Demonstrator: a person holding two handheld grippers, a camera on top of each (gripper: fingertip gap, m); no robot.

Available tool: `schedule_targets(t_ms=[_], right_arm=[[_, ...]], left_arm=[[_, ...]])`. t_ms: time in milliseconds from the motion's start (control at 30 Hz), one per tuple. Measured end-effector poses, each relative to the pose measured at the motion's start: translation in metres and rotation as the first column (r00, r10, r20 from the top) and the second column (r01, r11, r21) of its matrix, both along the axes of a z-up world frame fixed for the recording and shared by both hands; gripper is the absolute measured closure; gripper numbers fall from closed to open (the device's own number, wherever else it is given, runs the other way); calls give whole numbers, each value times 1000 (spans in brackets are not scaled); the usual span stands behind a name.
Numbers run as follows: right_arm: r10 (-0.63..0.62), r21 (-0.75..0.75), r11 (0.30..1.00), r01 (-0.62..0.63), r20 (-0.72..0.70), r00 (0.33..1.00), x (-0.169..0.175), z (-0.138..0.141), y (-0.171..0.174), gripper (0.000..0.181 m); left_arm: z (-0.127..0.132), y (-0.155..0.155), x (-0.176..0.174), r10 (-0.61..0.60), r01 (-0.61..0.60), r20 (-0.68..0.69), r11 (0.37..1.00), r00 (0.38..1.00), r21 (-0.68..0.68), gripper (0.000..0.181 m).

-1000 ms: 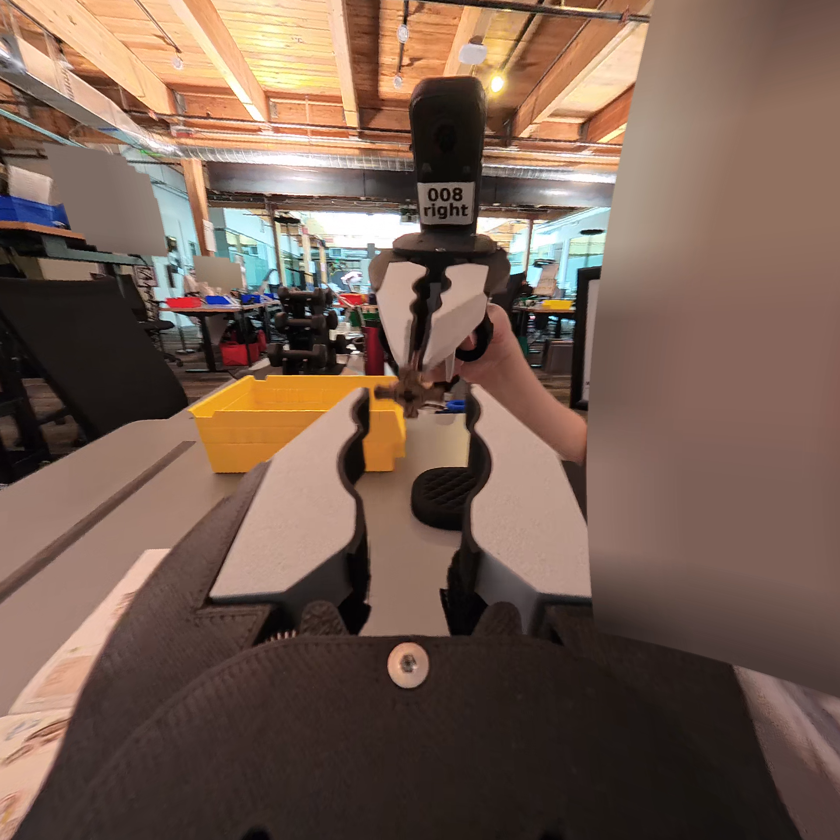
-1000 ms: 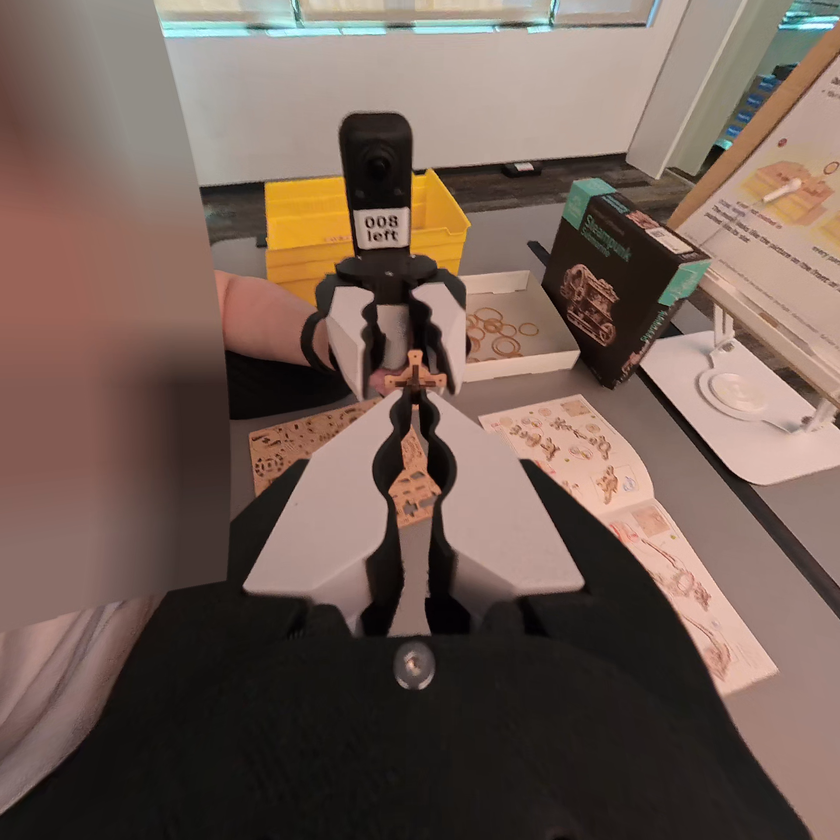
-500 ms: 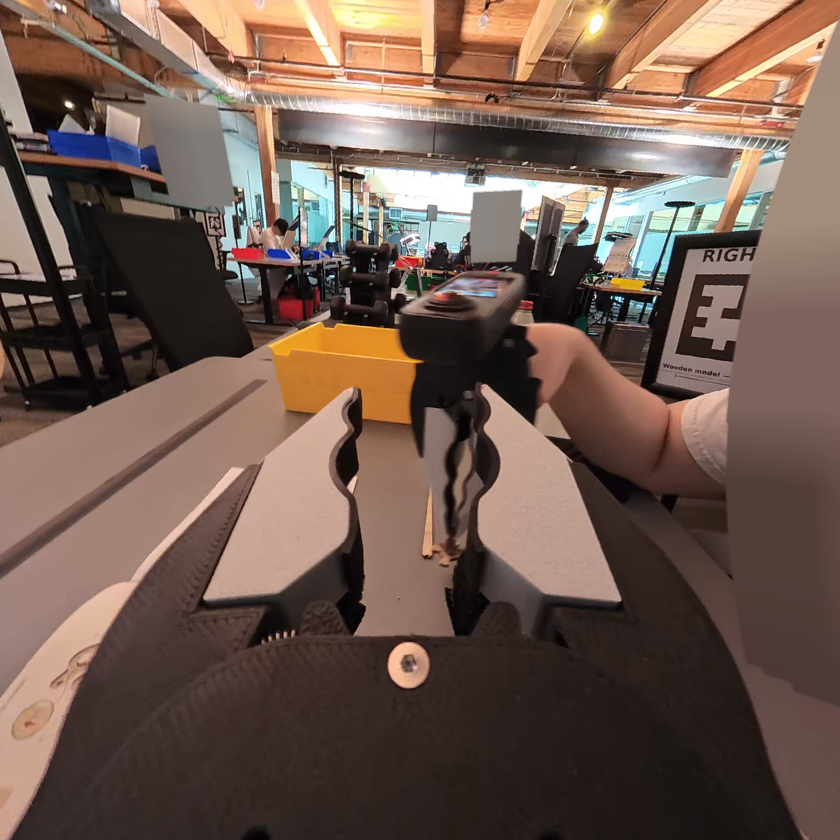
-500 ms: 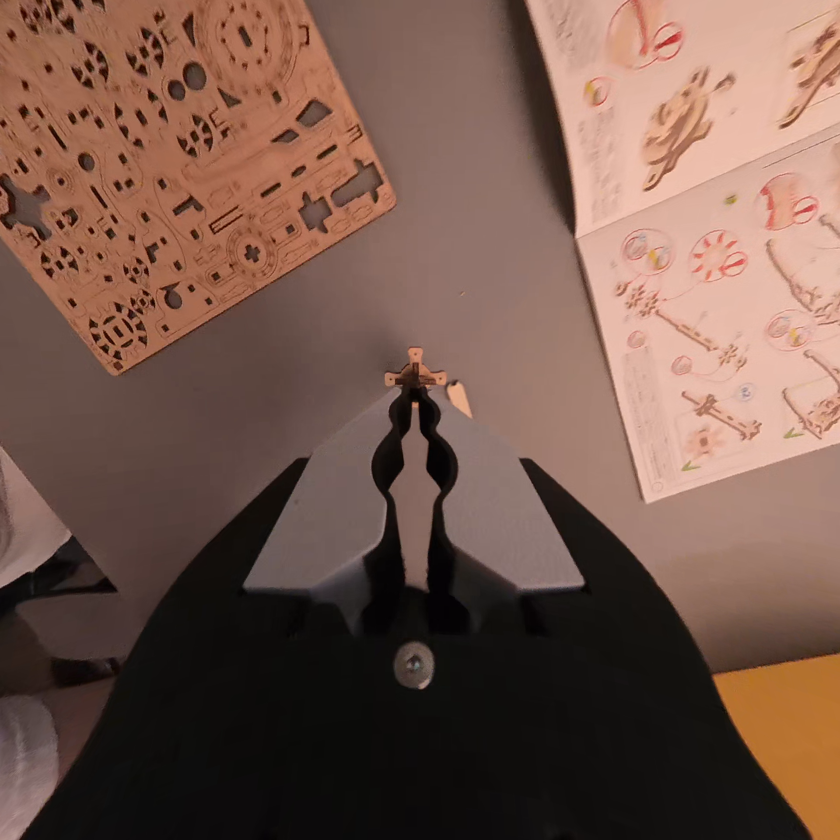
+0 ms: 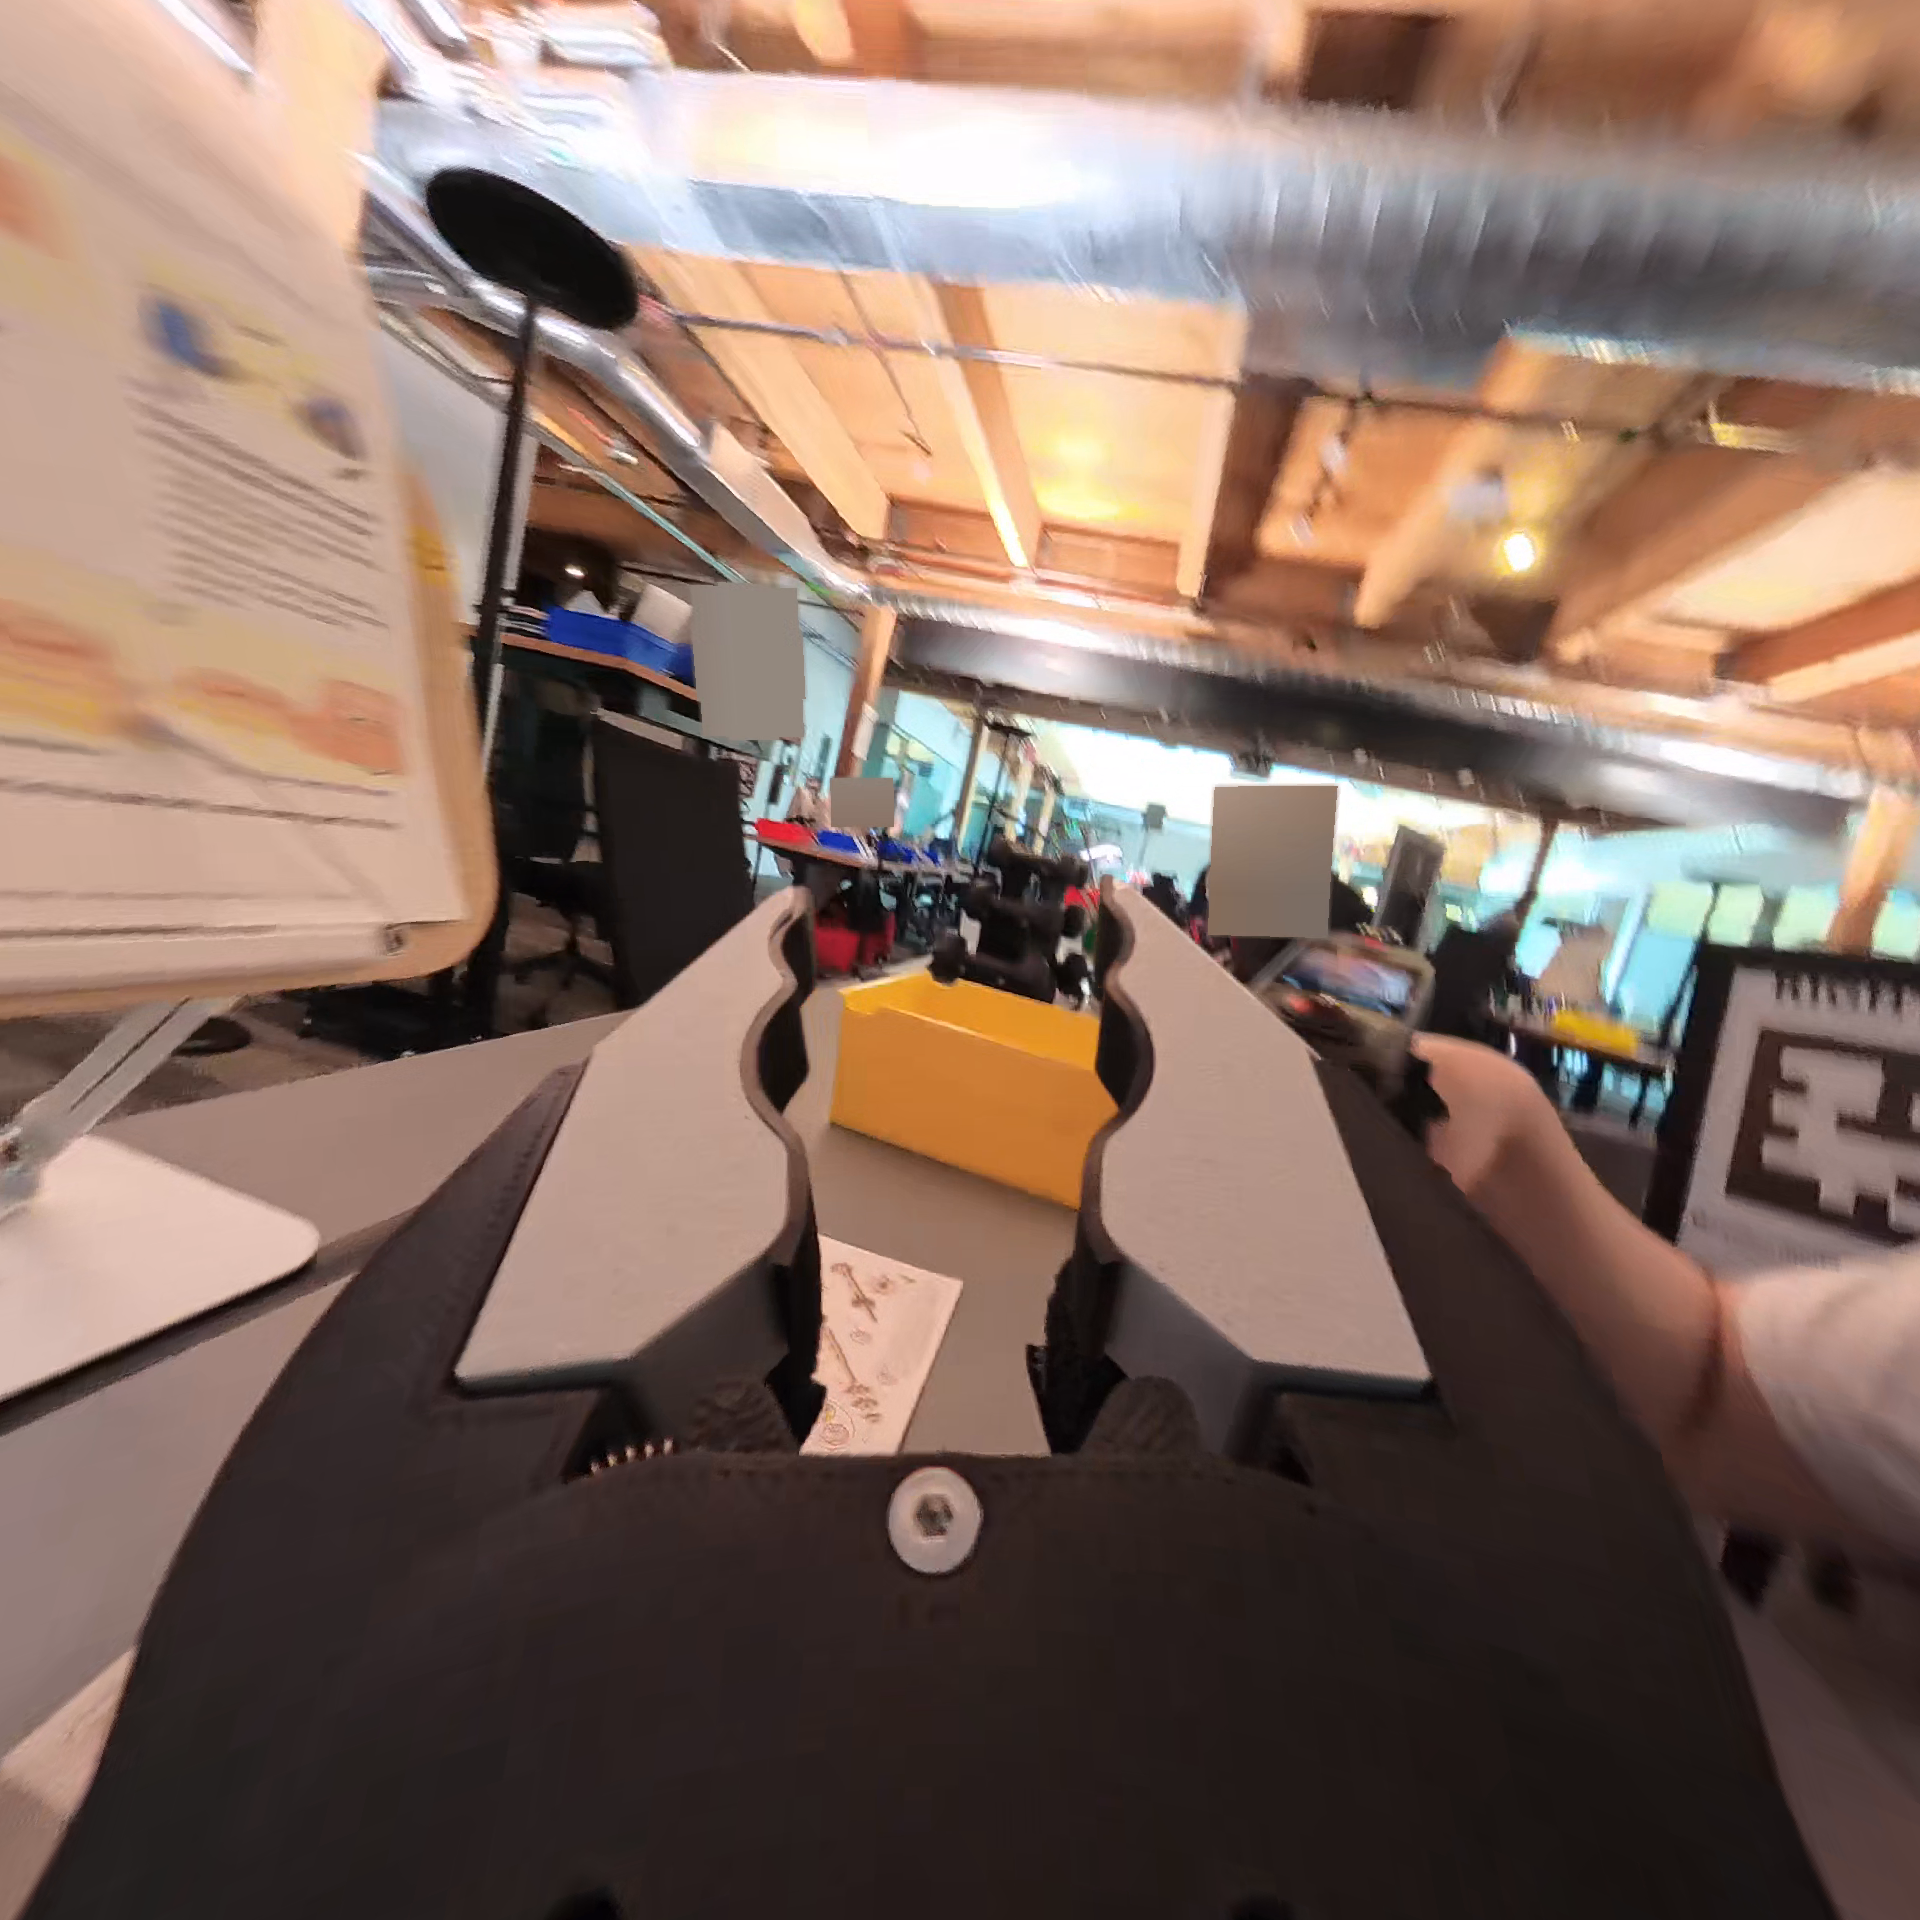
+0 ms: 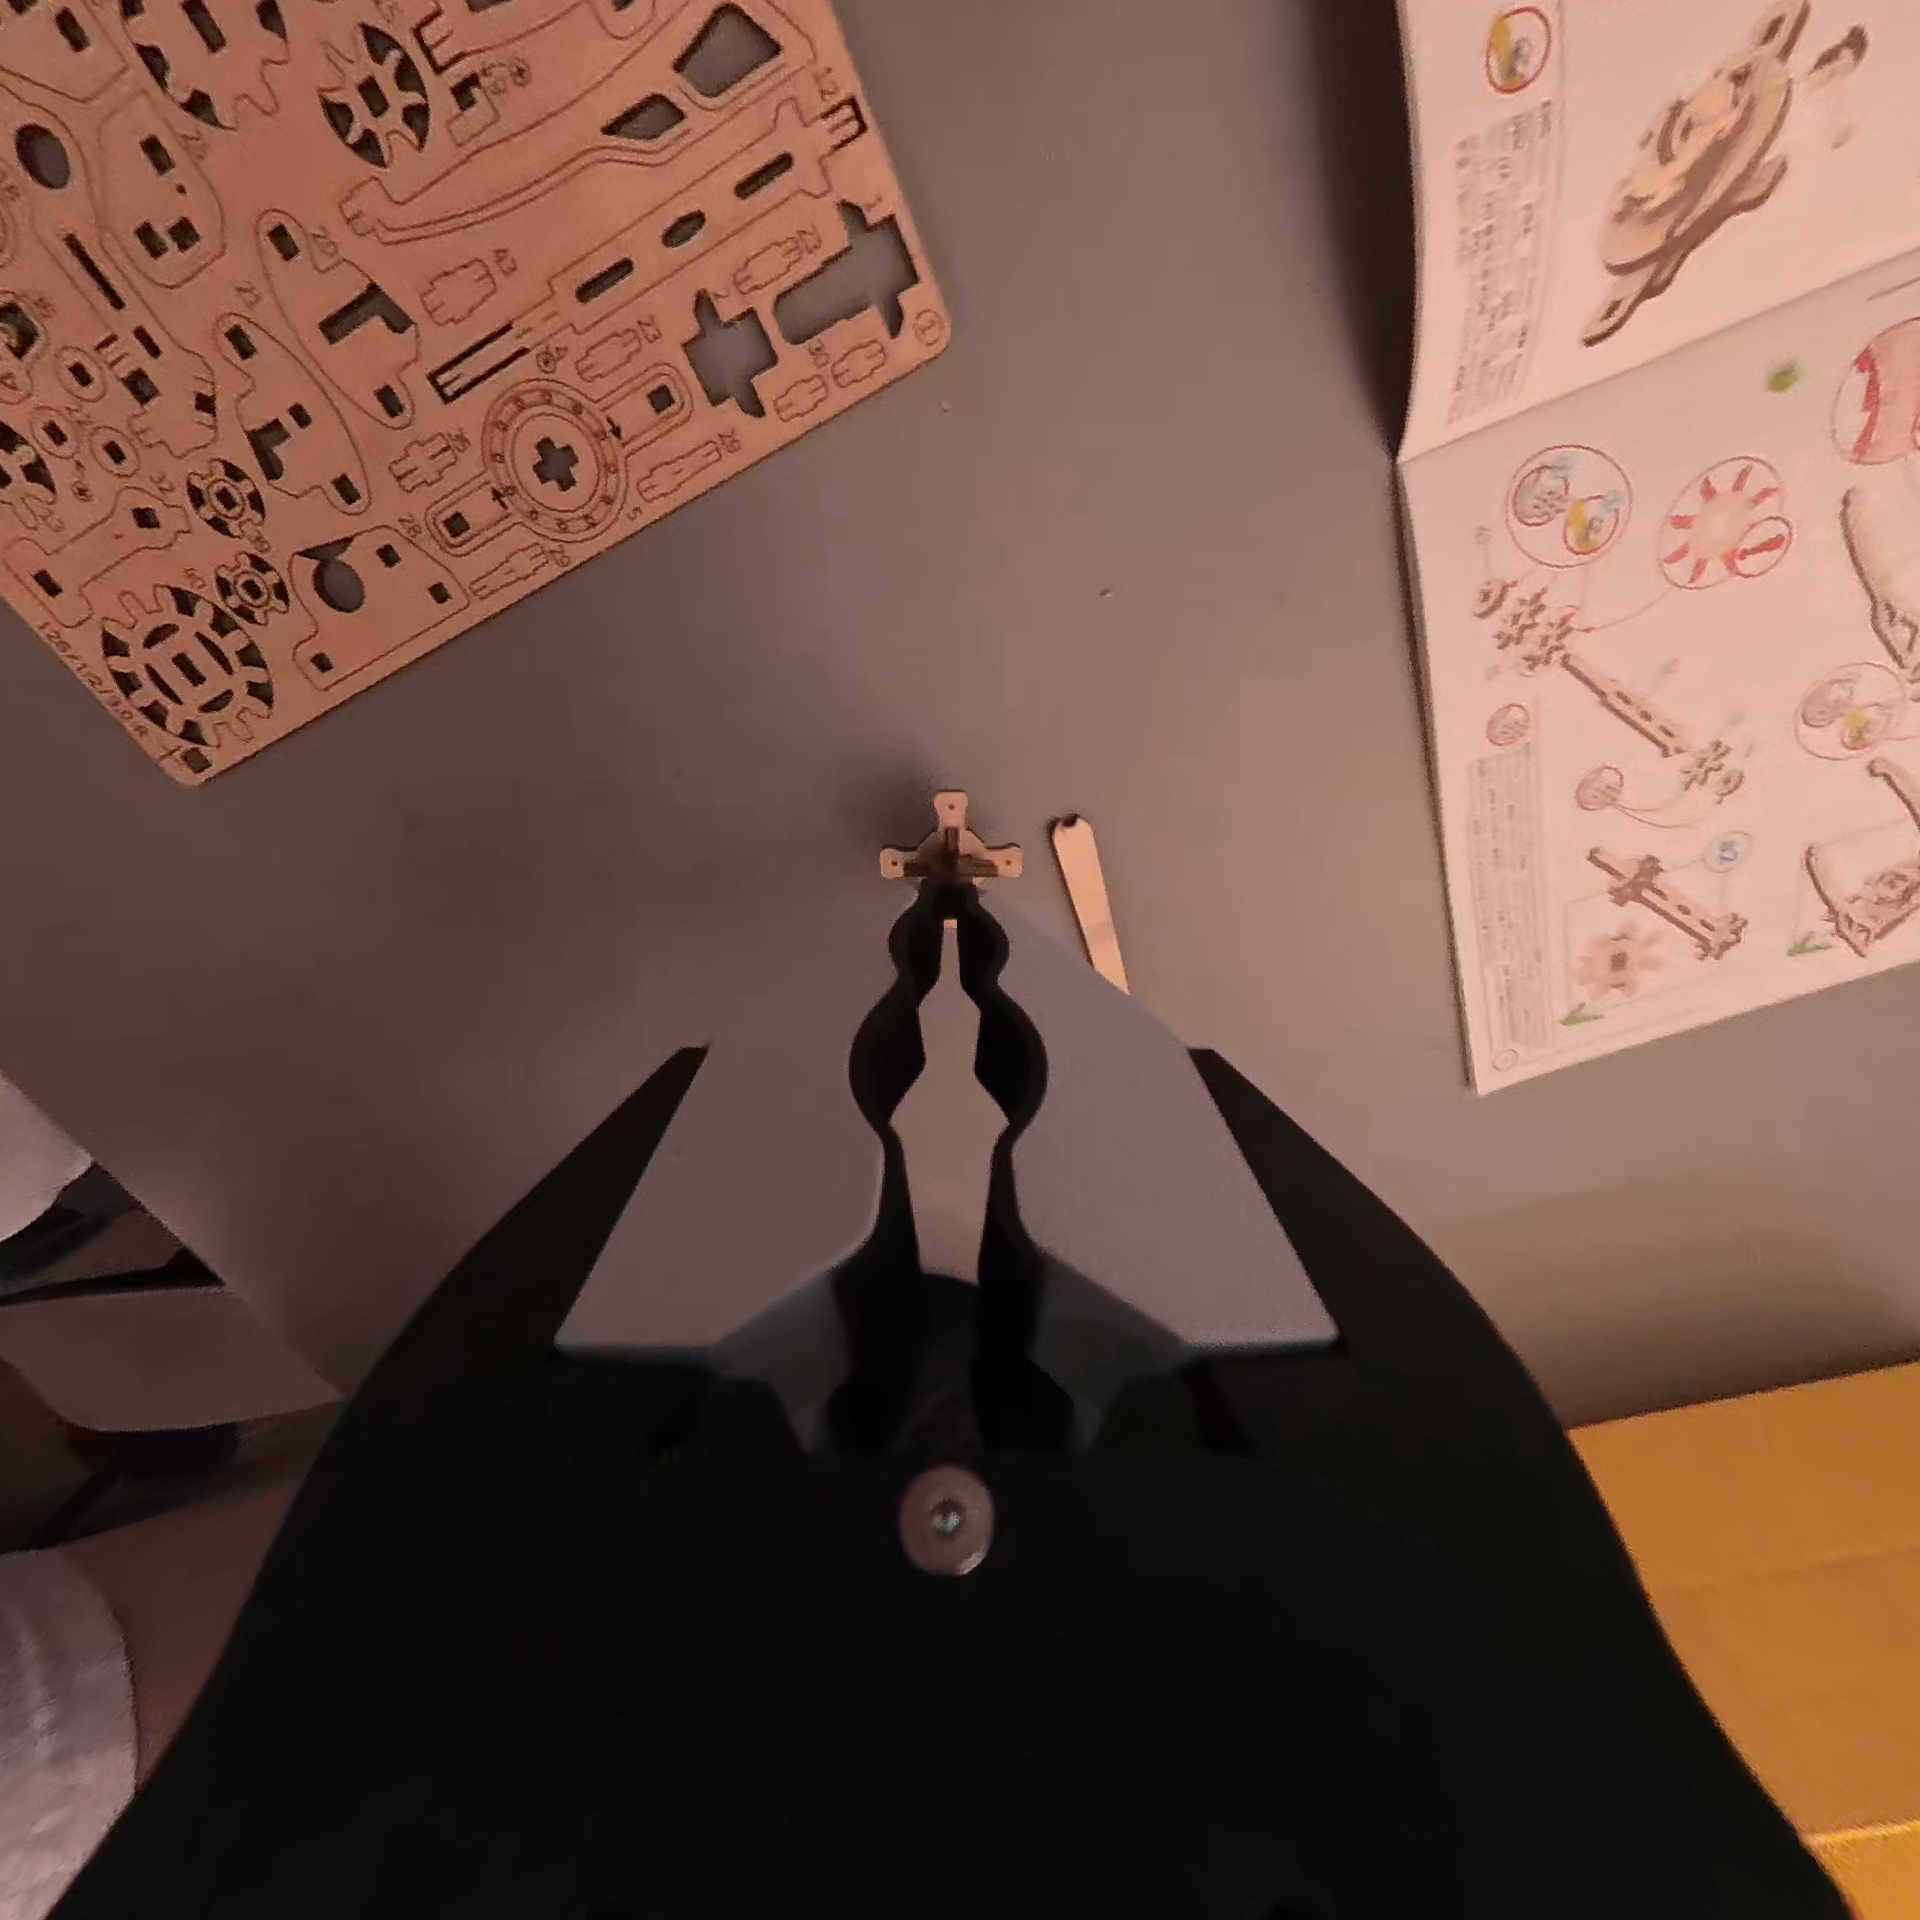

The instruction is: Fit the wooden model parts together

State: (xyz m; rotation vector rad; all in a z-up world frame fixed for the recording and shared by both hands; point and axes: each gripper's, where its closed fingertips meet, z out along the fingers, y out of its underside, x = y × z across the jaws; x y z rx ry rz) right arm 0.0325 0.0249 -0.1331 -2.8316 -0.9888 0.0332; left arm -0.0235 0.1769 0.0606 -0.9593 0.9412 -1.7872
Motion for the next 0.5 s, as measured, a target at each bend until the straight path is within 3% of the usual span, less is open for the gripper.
schedule_targets(t_ms=[100, 200, 267, 500], right_arm=[[4, -57, 998, -3, 23, 1000, -1, -12, -2, 180], [20, -2, 1000, -20, 32, 999, -1, -2, -1, 180], [10, -68, 998, -6, 54, 998, 2, -14, -5, 180], [21, -20, 1000, -19, 87, 996, 4, -7, -2, 180]], left_arm=[[-5, 11, 1, 4, -5, -13, 999, 1000, -49, 129], [-9, 9, 5, -4, 2, -30, 999, 1000, -46, 130], [-10, 5, 6, -9, 8, -37, 999, 999, -34, 130], [-12, 2, 8, -25, 23, -47, 999, 999, -35, 131]])
